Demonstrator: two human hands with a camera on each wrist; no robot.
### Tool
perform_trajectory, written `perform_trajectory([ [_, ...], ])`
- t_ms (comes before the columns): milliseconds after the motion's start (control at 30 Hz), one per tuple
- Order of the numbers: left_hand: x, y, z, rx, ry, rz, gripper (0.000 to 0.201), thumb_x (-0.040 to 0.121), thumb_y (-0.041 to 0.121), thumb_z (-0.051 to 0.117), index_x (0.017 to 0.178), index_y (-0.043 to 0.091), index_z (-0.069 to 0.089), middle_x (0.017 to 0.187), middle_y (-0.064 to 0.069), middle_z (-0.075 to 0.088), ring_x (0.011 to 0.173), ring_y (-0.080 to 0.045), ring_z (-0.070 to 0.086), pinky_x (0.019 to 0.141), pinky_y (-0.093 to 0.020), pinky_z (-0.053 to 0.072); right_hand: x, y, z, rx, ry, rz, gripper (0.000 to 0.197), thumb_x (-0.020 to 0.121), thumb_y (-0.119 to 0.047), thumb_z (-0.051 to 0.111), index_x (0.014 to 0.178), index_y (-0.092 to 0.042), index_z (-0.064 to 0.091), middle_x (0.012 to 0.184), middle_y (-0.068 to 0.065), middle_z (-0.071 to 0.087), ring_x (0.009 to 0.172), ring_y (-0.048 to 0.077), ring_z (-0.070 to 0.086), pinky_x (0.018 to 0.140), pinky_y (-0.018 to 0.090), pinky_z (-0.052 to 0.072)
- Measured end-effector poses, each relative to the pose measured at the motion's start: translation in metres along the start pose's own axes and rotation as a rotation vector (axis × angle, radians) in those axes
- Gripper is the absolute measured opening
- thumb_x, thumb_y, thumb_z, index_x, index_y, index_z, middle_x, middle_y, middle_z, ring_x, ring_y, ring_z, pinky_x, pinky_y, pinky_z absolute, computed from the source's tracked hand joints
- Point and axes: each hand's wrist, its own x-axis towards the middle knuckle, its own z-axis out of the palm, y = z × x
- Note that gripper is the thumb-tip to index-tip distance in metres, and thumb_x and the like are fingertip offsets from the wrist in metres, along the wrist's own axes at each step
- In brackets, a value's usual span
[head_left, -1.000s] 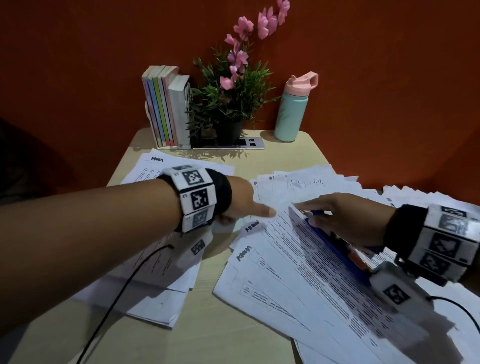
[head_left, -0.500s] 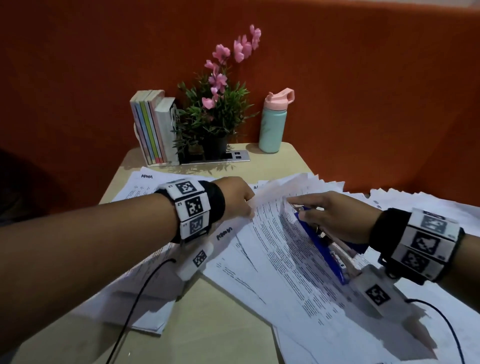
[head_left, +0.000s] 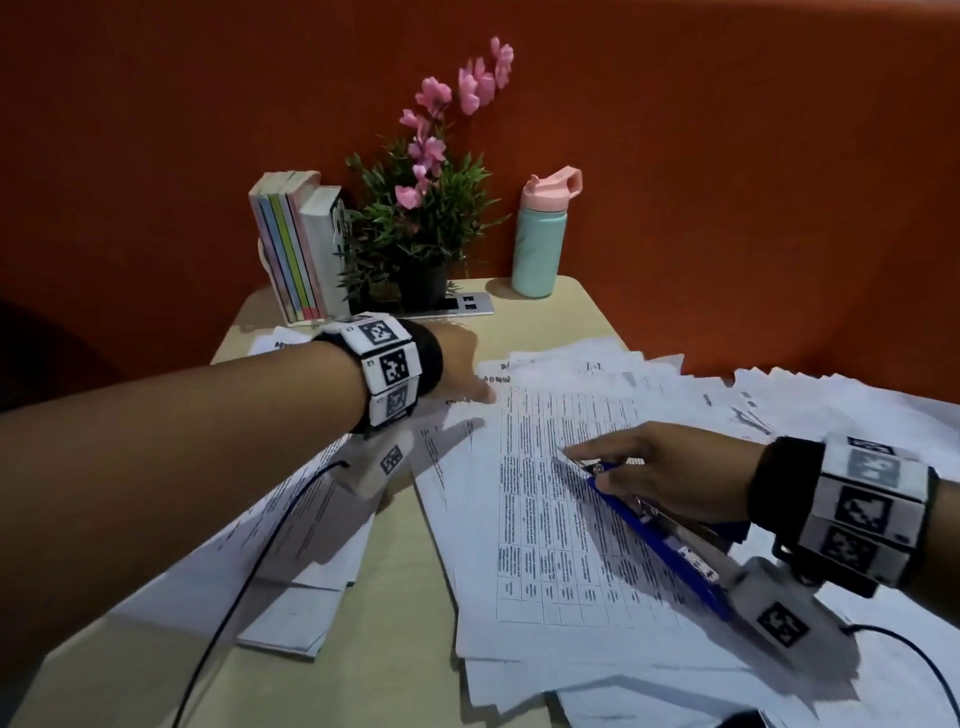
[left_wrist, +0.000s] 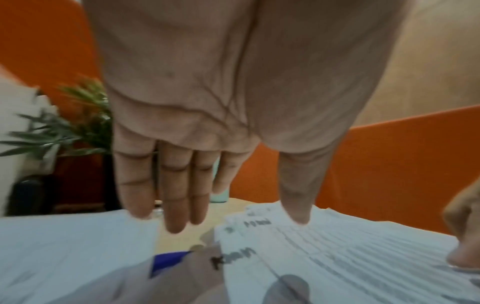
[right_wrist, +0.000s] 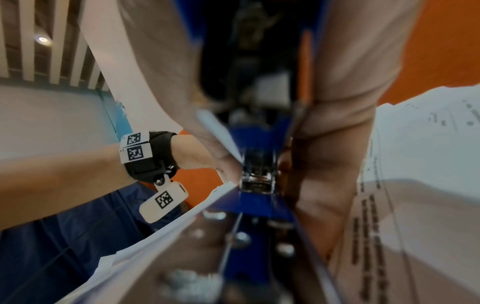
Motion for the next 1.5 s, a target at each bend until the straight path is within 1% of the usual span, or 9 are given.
perform_trajectory([
  [133, -0.006, -0.023, 0.001, 0.031, -0.175, -0.076, 0.05, 0.088, 0.057, 0.063, 0.09, 0.007, 0.063, 0.075, -0.002, 0.056, 0.067, -0.019, 0.05, 0.061, -0.028, 0.04, 0.003, 0.001, 0.001, -0.003, -0.003, -0.015, 0.037, 0.099, -0.041, 0.052, 0.131, -0.06, 0.047, 0.146, -0.024, 0.044, 0.126, 0.003, 0.049, 0.107, 0.026, 0.037],
  [200, -0.013, -0.031, -0.001, -0.061, -0.185, -0.082, 0.043, 0.085, 0.051, 0.07, 0.085, 0.009, 0.06, 0.071, -0.003, 0.052, 0.063, -0.019, 0.046, 0.055, -0.026, 0.037, 0.003, 0.002, 0.001, 0.004, 0.005, -0.02, 0.037, 0.1, -0.041, 0.051, 0.13, -0.061, 0.047, 0.147, -0.026, 0.042, 0.126, 0.003, 0.05, 0.106, 0.026, 0.038],
  [300, -0.024, -0.043, 0.001, -0.607, -0.239, -0.079, 0.039, 0.088, 0.034, 0.073, 0.105, 0.001, 0.064, 0.1, -0.015, 0.071, 0.092, -0.031, 0.07, 0.079, -0.037, 0.06, 0.002, 0.004, 0.002, 0.016, 0.028, -0.027, 0.037, 0.1, -0.04, 0.05, 0.13, -0.061, 0.047, 0.139, -0.027, 0.049, 0.12, 0.002, 0.054, 0.098, 0.022, 0.04],
  [400, -0.045, -0.042, 0.009, -1.142, -0.358, -0.082, 0.041, 0.095, 0.031, 0.064, 0.127, 0.006, 0.061, 0.118, -0.017, 0.071, 0.114, -0.039, 0.065, 0.1, -0.057, 0.049, 0.0, 0.007, 0.004, 0.052, 0.05, -0.008, 0.037, 0.1, -0.041, 0.05, 0.128, -0.064, 0.047, 0.121, -0.018, 0.063, 0.106, 0.006, 0.061, 0.093, 0.025, 0.047],
  [567, -0.07, -0.026, 0.039, -1.47, -0.318, -0.074, 0.048, 0.081, 0.029, 0.078, 0.125, 0.015, 0.066, 0.118, -0.011, 0.072, 0.111, -0.035, 0.067, 0.093, -0.048, 0.055, 0.0, 0.008, 0.005, 0.072, 0.069, 0.001, 0.037, 0.1, -0.039, 0.051, 0.129, -0.061, 0.049, 0.116, -0.026, 0.055, 0.103, -0.001, 0.058, 0.085, 0.019, 0.041],
  [700, -0.074, -0.006, 0.045, -0.942, 0.057, -0.123, 0.026, 0.073, 0.017, 0.085, 0.095, 0.009, 0.074, 0.091, -0.008, 0.076, 0.084, -0.028, 0.073, 0.077, -0.039, 0.061, -0.002, 0.004, 0.005, 0.063, 0.07, -0.007, 0.036, 0.1, -0.039, 0.051, 0.127, -0.063, 0.05, 0.125, -0.023, 0.058, 0.113, 0.007, 0.059, 0.096, 0.026, 0.044],
  [967, -0.036, 0.001, 0.028, -0.747, 0.007, -0.008, 0.037, 0.07, 0.023, 0.088, 0.098, 0.006, 0.072, 0.094, -0.008, 0.076, 0.088, -0.028, 0.073, 0.085, -0.041, 0.059, -0.005, -0.025, -0.003, -0.284, 0.015, -0.247, 0.042, 0.102, -0.036, 0.045, 0.141, -0.052, 0.042, 0.106, -0.026, 0.051, 0.092, -0.004, 0.053, 0.078, 0.017, 0.042],
  [1167, -0.039, -0.003, 0.041, -0.445, 0.314, 0.086, 0.112, 0.062, 0.055, 0.086, 0.152, 0.03, 0.025, 0.149, -0.003, 0.037, 0.133, -0.023, 0.043, 0.107, -0.041, 0.042, 0.009, -0.035, 0.008, -0.492, -0.078, -0.371, 0.049, 0.102, -0.029, 0.043, 0.147, -0.045, 0.035, 0.122, -0.015, 0.051, 0.11, 0.007, 0.052, 0.09, 0.027, 0.043],
  [1500, -0.051, 0.001, 0.061, 0.268, -0.078, 0.329, 0.093, 0.076, 0.081, 0.052, 0.154, 0.047, 0.014, 0.165, -0.005, 0.003, 0.153, -0.023, -0.005, 0.12, -0.057, 0.004, 0.029, -0.04, 0.006, -0.603, -0.136, -0.422, 0.049, 0.102, -0.03, 0.041, 0.147, -0.048, 0.033, 0.119, -0.02, 0.046, 0.101, 0.003, 0.048, 0.081, 0.019, 0.032],
])
